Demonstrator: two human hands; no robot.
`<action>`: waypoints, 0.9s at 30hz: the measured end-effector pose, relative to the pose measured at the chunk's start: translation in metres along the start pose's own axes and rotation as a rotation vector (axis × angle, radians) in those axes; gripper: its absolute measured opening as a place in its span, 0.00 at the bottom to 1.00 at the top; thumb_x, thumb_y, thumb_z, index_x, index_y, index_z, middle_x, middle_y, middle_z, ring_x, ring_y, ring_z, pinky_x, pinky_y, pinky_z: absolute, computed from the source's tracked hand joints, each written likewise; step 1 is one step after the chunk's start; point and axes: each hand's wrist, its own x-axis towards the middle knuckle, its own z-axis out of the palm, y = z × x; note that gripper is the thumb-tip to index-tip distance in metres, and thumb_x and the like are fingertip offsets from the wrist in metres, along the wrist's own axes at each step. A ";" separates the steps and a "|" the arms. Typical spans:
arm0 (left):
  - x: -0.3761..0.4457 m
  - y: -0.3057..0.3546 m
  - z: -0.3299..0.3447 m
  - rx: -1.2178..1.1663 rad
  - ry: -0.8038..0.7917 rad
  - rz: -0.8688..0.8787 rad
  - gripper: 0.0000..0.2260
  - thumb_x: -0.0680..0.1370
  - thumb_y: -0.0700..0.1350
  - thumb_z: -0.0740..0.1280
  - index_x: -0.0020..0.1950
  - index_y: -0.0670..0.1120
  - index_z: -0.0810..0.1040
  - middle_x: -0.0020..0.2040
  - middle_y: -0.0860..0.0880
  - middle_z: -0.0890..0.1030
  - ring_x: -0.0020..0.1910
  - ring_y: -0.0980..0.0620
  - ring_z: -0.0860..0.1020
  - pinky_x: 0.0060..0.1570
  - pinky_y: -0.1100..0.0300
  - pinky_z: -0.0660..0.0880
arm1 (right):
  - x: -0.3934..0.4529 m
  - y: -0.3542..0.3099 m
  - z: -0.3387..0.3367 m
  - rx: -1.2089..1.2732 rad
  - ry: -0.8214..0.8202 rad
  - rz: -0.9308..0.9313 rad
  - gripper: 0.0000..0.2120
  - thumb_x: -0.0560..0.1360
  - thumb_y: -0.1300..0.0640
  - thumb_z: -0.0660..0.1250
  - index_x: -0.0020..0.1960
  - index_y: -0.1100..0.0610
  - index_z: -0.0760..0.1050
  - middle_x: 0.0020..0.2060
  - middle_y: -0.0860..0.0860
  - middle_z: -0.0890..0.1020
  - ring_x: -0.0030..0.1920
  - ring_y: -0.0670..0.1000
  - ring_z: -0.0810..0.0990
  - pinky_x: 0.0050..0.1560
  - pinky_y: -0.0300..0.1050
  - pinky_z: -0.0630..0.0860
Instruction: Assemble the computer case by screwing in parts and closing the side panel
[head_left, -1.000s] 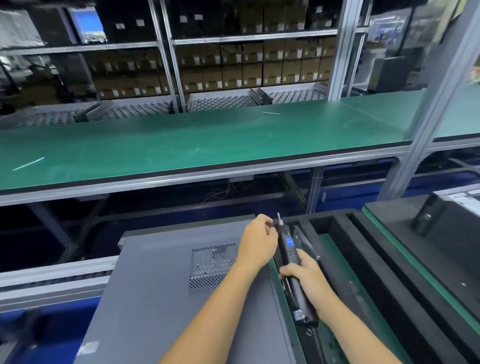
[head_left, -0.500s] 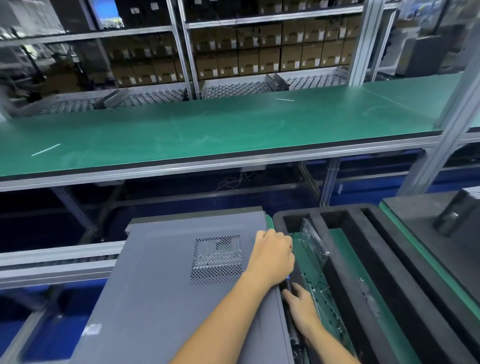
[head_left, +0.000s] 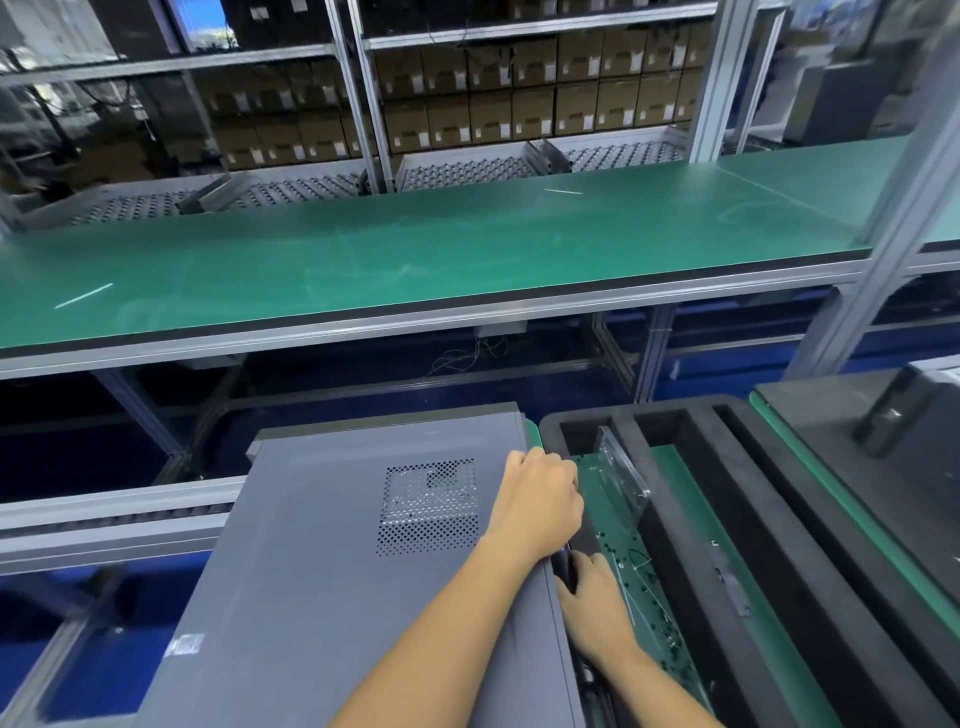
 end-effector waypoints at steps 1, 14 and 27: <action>-0.001 0.001 0.000 -0.011 0.001 -0.001 0.10 0.77 0.43 0.57 0.44 0.46 0.78 0.43 0.50 0.80 0.45 0.50 0.72 0.54 0.53 0.67 | -0.001 0.000 -0.001 -0.014 0.006 -0.002 0.09 0.79 0.50 0.64 0.47 0.55 0.70 0.47 0.50 0.71 0.49 0.52 0.73 0.53 0.50 0.75; -0.020 -0.009 -0.006 -0.182 0.181 -0.172 0.08 0.76 0.40 0.59 0.53 0.44 0.75 0.52 0.49 0.74 0.52 0.50 0.69 0.51 0.57 0.70 | -0.008 -0.009 -0.007 -0.050 0.001 0.015 0.12 0.80 0.47 0.62 0.50 0.56 0.67 0.51 0.52 0.71 0.49 0.52 0.71 0.55 0.51 0.73; -0.069 -0.047 -0.034 -0.831 0.178 -0.459 0.08 0.78 0.43 0.61 0.42 0.54 0.74 0.40 0.56 0.77 0.36 0.63 0.73 0.36 0.71 0.71 | -0.024 -0.055 -0.031 0.008 0.123 -0.087 0.12 0.82 0.58 0.62 0.63 0.61 0.71 0.56 0.53 0.71 0.53 0.52 0.74 0.52 0.45 0.69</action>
